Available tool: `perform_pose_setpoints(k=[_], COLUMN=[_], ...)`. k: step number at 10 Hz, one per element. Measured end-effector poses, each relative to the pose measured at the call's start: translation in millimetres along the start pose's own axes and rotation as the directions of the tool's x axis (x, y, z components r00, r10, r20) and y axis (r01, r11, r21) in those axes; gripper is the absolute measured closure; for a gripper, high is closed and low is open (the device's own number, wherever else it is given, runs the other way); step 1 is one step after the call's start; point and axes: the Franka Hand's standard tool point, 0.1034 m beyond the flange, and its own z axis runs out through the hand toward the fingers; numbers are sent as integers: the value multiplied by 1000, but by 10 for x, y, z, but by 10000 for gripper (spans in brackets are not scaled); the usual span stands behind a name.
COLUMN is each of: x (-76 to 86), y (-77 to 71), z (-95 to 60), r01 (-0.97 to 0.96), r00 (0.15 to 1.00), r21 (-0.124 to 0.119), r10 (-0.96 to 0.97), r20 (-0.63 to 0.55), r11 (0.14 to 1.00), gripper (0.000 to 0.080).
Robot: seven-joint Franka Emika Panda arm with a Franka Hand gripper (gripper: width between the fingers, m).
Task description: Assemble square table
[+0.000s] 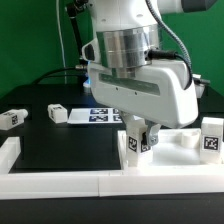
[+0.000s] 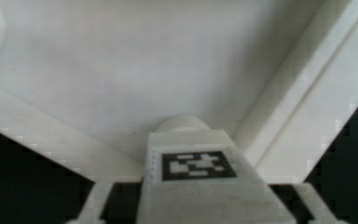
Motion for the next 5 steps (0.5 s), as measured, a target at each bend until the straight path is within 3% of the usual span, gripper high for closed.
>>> perform_pose_setpoints(k=[3,5], x=[4,25], y=[-8,-37], z=[-5,-9], r01=[-188,-528], r00=[982,849], r21=[3,25], r10=[188,527], r20=[-1,41], r11=[982,849], gripper=[513,513])
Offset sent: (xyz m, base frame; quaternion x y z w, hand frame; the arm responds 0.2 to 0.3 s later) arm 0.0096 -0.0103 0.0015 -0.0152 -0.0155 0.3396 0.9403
